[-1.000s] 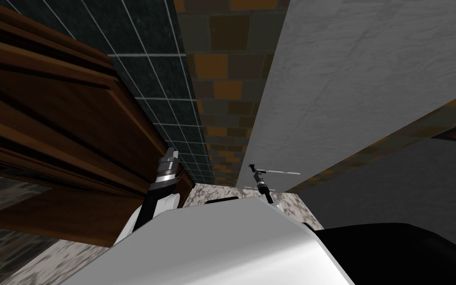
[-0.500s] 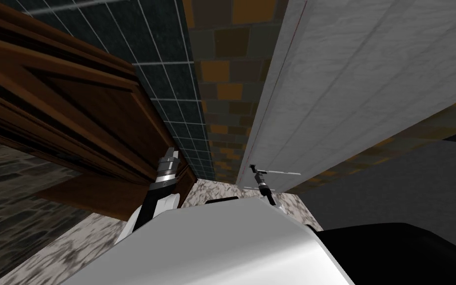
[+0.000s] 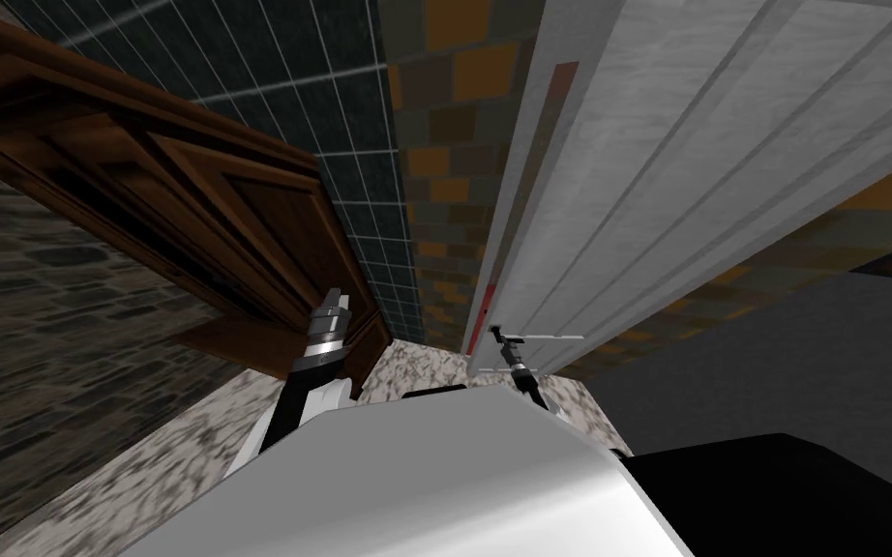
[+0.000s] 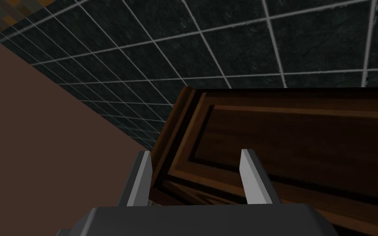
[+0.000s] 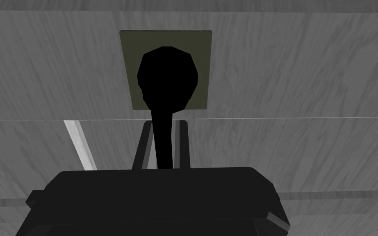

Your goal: Pull the door open

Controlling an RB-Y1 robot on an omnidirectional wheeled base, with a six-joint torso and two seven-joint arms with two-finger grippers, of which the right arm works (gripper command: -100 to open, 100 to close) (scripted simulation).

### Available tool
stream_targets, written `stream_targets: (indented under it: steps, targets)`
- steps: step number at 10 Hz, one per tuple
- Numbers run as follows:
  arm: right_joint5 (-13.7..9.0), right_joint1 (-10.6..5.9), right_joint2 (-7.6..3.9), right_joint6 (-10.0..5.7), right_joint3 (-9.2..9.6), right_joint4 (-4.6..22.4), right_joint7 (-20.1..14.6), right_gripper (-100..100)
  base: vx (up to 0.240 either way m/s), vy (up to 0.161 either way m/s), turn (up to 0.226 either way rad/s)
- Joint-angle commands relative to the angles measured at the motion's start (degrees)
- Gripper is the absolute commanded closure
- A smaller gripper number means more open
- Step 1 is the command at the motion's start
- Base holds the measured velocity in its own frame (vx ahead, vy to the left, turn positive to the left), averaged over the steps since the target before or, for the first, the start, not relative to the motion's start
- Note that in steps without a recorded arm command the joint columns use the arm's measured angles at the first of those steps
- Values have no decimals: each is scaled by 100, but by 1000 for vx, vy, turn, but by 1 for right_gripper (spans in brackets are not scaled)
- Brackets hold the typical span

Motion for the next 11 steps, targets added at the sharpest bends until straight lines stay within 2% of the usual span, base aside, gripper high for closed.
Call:
stream_targets:
  steps: [1, 2, 3, 9, 11]
  targets:
    - [0, 0, 0, 0, 0, 0, 0, 100, -78, -16, 20]
    - [34, 109, -63, -178, 49, 47, -89, 100, -122, -51, 143]
    - [51, 172, -108, -284, 71, 66, -139, 100, -203, -74, 198]
    - [117, 427, -291, -714, 159, 142, -342, 100, -137, -39, 89]
    - [154, 568, -393, -952, 208, 184, -454, 100, -148, -38, 140]
